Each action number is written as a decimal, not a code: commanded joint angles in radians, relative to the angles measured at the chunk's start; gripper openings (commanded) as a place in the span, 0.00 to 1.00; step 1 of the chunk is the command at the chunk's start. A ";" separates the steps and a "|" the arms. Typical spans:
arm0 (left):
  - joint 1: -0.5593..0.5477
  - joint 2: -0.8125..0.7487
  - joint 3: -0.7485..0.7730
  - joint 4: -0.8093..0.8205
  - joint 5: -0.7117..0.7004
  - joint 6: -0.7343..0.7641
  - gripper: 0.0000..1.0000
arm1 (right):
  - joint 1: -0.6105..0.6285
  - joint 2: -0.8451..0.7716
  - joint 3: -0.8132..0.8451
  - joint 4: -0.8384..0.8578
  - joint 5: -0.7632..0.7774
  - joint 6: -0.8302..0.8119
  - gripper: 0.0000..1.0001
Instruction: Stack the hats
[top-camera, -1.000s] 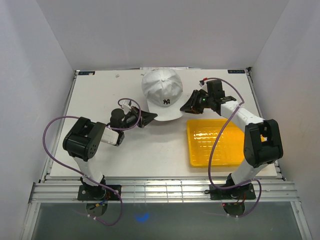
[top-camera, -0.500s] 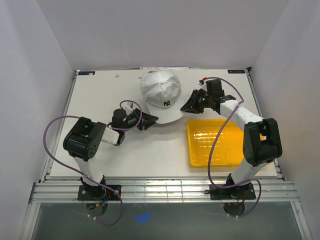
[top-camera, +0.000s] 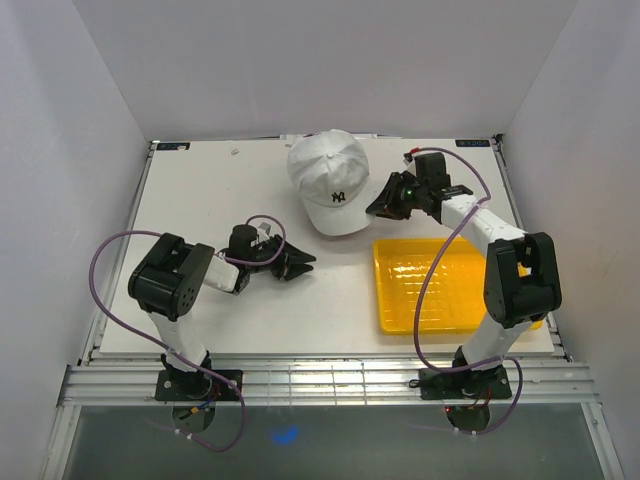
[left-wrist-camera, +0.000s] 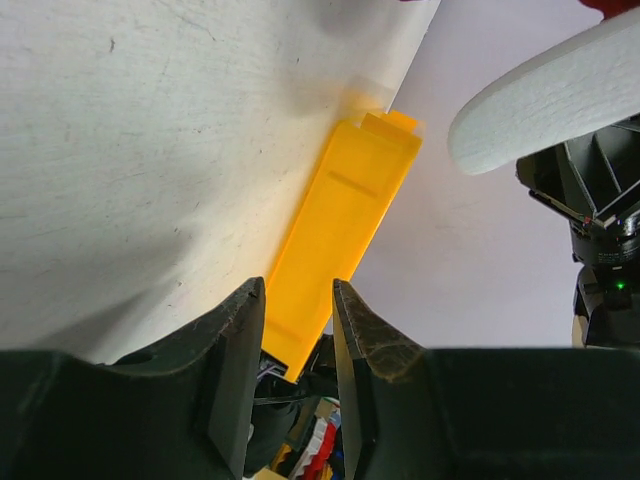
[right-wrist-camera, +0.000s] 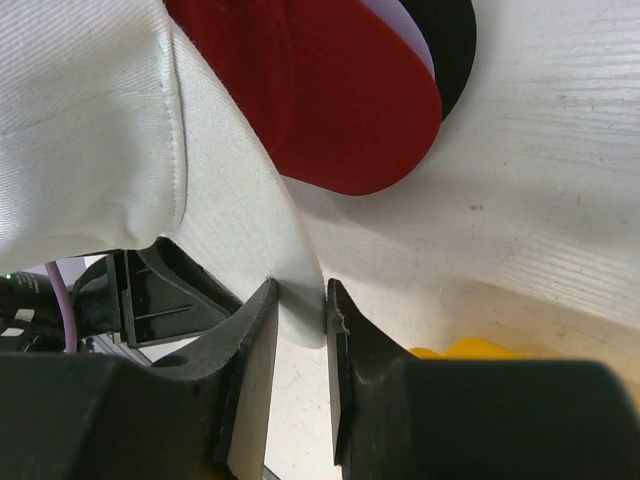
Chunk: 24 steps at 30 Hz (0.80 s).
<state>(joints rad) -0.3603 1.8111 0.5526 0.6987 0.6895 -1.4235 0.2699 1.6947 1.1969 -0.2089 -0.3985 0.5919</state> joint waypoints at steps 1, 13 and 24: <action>-0.003 -0.050 0.029 -0.048 0.021 0.038 0.43 | -0.017 0.048 0.021 -0.069 0.156 -0.038 0.20; -0.003 -0.119 0.076 -0.133 0.038 0.070 0.43 | -0.017 0.111 0.032 -0.086 0.197 -0.047 0.34; -0.003 -0.157 0.104 -0.183 0.044 0.093 0.43 | -0.017 0.095 0.056 -0.087 0.194 -0.046 0.49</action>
<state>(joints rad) -0.3618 1.7065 0.6292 0.5404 0.7189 -1.3544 0.2508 1.8214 1.2297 -0.2913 -0.2283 0.5667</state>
